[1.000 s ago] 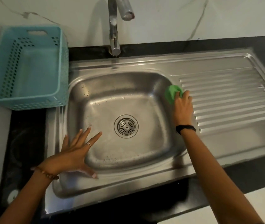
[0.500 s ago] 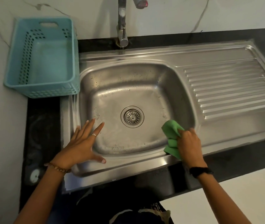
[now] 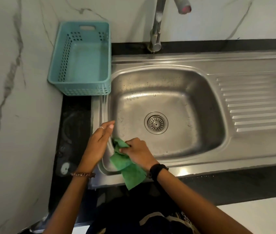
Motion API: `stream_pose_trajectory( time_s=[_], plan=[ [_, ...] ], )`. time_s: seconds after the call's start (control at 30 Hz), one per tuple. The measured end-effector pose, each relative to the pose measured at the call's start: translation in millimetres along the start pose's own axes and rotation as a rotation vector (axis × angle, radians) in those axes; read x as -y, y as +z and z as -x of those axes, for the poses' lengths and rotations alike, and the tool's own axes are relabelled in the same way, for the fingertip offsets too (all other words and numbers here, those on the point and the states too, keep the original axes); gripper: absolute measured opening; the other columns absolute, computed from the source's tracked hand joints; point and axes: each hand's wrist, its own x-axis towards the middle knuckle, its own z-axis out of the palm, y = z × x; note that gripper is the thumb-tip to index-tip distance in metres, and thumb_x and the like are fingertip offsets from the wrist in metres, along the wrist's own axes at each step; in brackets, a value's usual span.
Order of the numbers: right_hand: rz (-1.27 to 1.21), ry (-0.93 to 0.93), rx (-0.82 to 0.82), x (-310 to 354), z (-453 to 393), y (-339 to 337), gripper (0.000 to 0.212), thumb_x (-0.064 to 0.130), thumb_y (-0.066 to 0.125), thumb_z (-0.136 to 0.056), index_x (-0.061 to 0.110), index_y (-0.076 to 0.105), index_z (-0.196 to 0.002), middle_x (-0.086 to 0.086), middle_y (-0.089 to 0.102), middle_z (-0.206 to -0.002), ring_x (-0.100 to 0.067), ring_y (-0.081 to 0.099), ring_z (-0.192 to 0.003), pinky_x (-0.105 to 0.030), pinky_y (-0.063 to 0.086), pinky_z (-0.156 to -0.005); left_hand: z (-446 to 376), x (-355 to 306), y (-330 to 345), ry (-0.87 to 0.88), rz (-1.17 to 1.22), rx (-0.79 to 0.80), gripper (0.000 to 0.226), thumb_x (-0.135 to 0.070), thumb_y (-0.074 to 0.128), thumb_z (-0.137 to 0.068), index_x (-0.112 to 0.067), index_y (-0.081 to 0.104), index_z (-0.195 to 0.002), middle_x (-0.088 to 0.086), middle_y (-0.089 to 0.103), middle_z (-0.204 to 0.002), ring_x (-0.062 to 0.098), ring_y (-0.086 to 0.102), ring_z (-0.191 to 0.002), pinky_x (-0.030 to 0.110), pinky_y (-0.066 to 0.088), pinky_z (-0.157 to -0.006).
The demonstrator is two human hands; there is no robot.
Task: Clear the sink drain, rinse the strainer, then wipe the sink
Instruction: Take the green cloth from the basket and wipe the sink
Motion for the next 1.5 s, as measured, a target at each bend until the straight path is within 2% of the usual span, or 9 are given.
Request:
stream_pose_trajectory(
  time_s=[0.13,0.27,0.5,0.7,0.83,1.03,1.13,1.3,1.5],
  plan=[
    [-0.65,0.1,0.116,10,-2,-20,0.028,0.025,0.059,-0.088,0.002,0.067,-0.104,-0.016,0.071,-0.099,-0.026,0.068,-0.082,-0.036,0.054,-0.084,5,-2,0,-0.083,0.258,-0.199,0.031,-0.033,0.037,-0.096,-0.027,0.053,-0.122,-0.002,0.054,-0.13,0.013,0.047,-0.124,0.032,0.036,-0.106],
    [-1.087,0.103,0.22,9,4,-66,0.034,0.038,0.055,-0.085,0.01,0.073,-0.088,-0.006,0.075,-0.08,-0.021,0.071,-0.07,-0.03,0.058,-0.069,10,-15,9,-0.211,0.522,-0.266,0.045,-0.043,0.027,-0.097,-0.019,0.049,-0.128,0.007,0.051,-0.136,0.019,0.049,-0.123,0.033,0.037,-0.104],
    [-1.345,-0.258,0.164,-1,33,-139,0.047,0.055,0.043,-0.085,0.021,0.076,-0.09,-0.001,0.076,-0.091,-0.02,0.072,-0.087,-0.034,0.058,-0.077,6,-63,67,-0.272,1.151,0.183,0.09,-0.08,0.034,-0.066,-0.016,0.056,-0.125,0.013,0.056,-0.131,0.029,0.051,-0.123,0.047,0.036,-0.106],
    [-1.378,-0.266,0.148,-24,31,-180,0.059,0.06,0.029,-0.088,0.025,0.074,-0.07,0.002,0.075,-0.078,-0.017,0.071,-0.075,-0.031,0.056,-0.069,-5,-98,103,-0.132,0.905,0.203,0.044,-0.045,0.05,-0.079,-0.023,0.058,-0.116,0.002,0.071,-0.108,0.017,0.07,-0.092,0.033,0.059,-0.072],
    [-1.322,-0.352,0.171,-43,28,-206,0.037,0.054,0.055,-0.072,0.023,0.074,-0.078,-0.003,0.074,-0.086,-0.021,0.07,-0.081,-0.035,0.055,-0.075,-3,-111,102,-0.066,0.559,0.053,0.011,-0.021,0.06,-0.081,-0.029,0.067,-0.083,-0.002,0.075,-0.082,0.012,0.07,-0.067,0.023,0.057,-0.056],
    [-1.365,-0.218,0.275,-63,22,-221,0.068,0.064,0.052,-0.069,0.012,0.07,-0.108,-0.015,0.07,-0.112,-0.029,0.068,-0.099,-0.044,0.058,-0.075,-7,-120,91,0.003,0.368,-0.081,0.017,-0.013,0.054,-0.088,-0.026,0.064,-0.089,-0.007,0.072,-0.081,0.01,0.067,-0.073,0.025,0.052,-0.062],
    [-1.26,-0.221,0.293,-63,18,-218,0.045,0.024,0.057,-0.077,0.007,0.057,-0.118,-0.013,0.073,-0.104,-0.027,0.07,-0.093,-0.043,0.059,-0.07,-7,-120,89,-0.004,0.467,-0.063,0.022,-0.009,0.051,-0.088,-0.026,0.063,-0.095,-0.001,0.073,-0.089,0.018,0.067,-0.081,0.032,0.055,-0.069],
    [-1.199,-0.219,0.261,-63,11,-225,0.05,-0.013,0.044,-0.065,0.007,0.056,-0.109,-0.009,0.07,-0.098,-0.032,0.068,-0.092,-0.051,0.059,-0.068,-2,-110,88,0.0,0.758,-0.046,0.04,-0.005,0.055,-0.078,-0.028,0.06,-0.109,0.0,0.069,-0.106,0.017,0.069,-0.086,0.028,0.057,-0.063],
    [-1.098,-0.173,0.177,-61,9,-211,0.046,0.002,0.06,-0.072,0.01,0.06,-0.117,-0.005,0.074,-0.096,-0.02,0.072,-0.081,-0.03,0.058,-0.062,6,-96,88,-0.065,0.778,-0.092,0.047,0.003,0.043,-0.086,-0.033,0.059,-0.111,-0.002,0.073,-0.096,0.016,0.071,-0.074,0.028,0.057,-0.055]
  ],
)
